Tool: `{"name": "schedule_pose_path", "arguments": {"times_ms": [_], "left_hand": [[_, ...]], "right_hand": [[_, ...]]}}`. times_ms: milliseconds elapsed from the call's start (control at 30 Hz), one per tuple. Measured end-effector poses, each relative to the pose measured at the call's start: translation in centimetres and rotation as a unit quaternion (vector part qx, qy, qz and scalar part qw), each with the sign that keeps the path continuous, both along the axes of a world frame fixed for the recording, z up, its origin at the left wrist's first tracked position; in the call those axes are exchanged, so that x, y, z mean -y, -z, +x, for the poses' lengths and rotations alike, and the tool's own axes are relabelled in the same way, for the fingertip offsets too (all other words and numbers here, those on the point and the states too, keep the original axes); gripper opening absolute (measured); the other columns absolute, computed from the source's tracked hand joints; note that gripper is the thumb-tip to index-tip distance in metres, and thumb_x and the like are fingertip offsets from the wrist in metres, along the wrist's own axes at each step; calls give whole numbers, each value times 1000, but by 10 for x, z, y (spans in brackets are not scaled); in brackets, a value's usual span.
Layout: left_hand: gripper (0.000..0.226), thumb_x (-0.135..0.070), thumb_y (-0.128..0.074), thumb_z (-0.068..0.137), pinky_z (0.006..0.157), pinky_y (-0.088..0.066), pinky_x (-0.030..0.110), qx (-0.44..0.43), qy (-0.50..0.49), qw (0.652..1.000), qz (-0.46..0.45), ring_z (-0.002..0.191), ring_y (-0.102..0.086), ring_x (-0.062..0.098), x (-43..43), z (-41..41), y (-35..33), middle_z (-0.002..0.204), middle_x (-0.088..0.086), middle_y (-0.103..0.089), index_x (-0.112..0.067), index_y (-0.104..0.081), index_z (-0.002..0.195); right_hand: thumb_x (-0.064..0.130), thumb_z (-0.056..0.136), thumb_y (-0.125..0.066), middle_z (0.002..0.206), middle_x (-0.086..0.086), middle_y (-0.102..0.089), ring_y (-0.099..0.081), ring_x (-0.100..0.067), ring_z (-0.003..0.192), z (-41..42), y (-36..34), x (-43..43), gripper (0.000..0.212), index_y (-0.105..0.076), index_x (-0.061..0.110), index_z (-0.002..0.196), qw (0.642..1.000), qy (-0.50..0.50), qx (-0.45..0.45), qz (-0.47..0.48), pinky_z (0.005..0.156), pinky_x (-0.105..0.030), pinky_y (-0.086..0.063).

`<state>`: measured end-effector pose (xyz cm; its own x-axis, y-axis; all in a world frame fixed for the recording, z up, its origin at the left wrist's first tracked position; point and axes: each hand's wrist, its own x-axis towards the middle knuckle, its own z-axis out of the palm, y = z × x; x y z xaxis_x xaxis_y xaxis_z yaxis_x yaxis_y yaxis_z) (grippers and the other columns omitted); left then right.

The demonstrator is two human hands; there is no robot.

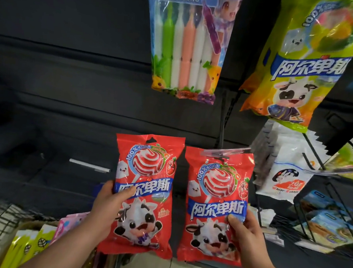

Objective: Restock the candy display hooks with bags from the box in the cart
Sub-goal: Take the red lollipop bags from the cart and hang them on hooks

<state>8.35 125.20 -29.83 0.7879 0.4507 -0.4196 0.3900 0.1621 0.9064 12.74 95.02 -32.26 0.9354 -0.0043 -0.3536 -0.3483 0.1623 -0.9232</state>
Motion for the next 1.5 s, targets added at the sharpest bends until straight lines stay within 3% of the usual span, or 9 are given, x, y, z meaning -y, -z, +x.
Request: {"name": "schedule_pose_path", "arguments": {"times_ms": [267, 400, 600, 1067, 1133, 1200, 1233, 1333, 1500], "left_hand": [[31, -20, -71, 84, 74, -56, 40, -7, -7, 1000, -6, 89, -71, 26, 5, -3, -6, 101, 8, -73, -14, -60, 113], [23, -18, -71, 84, 87, -54, 48, -13, -10, 1000, -8, 94, -69, 28, 8, -3, -6, 103, 8, -71, -20, -60, 104], [28, -19, -72, 83, 90, -53, 51, -19, -7, 1000, 3, 96, -68, 28, 12, -1, -3, 104, 8, -71, -17, -59, 107], [24, -19, -71, 84, 90, -52, 53, -30, -29, 999, -17, 94, -68, 29, 9, -7, 3, 103, 9, -71, -19, -59, 105], [23, -19, -72, 84, 90, -52, 54, -30, -30, 999, -10, 95, -68, 30, 6, -8, 3, 102, 8, -72, -20, -59, 103], [26, -20, -73, 83, 90, -52, 55, -30, -26, 999, -9, 95, -69, 30, 4, -9, 2, 103, 8, -72, -20, -60, 105], [27, -21, -73, 83, 90, -52, 56, -31, -24, 999, -11, 95, -69, 30, 3, -9, 2, 103, 8, -72, -20, -60, 106], [27, -20, -73, 82, 90, -52, 57, -31, -21, 999, -15, 94, -69, 31, 1, -11, 1, 102, 9, -73, -20, -61, 106], [25, -16, -72, 82, 89, -52, 55, -26, -18, 999, -20, 93, -69, 33, -3, -15, 0, 101, 11, -72, -17, -60, 104]], "right_hand": [[7, 90, -59, 99, -20, -72, -70, -39, 88, 18, -3, -16, 20, -58, 9, 110, 1000, 10, -5, -16, 81, -52, -56], [7, 90, -60, 94, -16, -72, -70, -32, 80, 32, -6, -23, 20, -58, 10, 110, 999, 30, -4, -19, 72, -41, -56], [8, 90, -60, 95, -16, -70, -68, -30, 79, 56, -9, -24, 23, -57, 10, 112, 999, 37, -11, -25, 67, -37, -55], [0, 88, -57, 100, -19, -72, -68, -40, 92, 0, -5, 10, 26, -64, 13, 109, 998, 10, -11, -55, 89, -57, -51], [11, 83, -67, 103, -19, -72, -69, -40, 93, -9, -6, 10, 24, -66, 16, 106, 999, 8, 1, -44, 89, -59, -51], [34, 64, -83, 107, -17, -70, -69, -39, 94, -14, -6, 7, 45, -68, 20, 104, 999, 8, 13, -39, 88, -58, -52], [34, 62, -83, 108, -17, -70, -69, -39, 95, -16, -6, 5, 45, -69, 20, 103, 999, 14, 18, -37, 88, -59, -52], [1, 84, -62, 106, -20, -70, -66, -42, 99, -16, -1, 3, 24, -68, 15, 104, 999, 23, 26, -40, 92, -63, -48], [-2, 88, -56, 101, -18, -72, -67, -42, 96, -19, -5, -4, 25, -66, 15, 105, 999, 26, 23, -42, 90, -57, -51]]}}
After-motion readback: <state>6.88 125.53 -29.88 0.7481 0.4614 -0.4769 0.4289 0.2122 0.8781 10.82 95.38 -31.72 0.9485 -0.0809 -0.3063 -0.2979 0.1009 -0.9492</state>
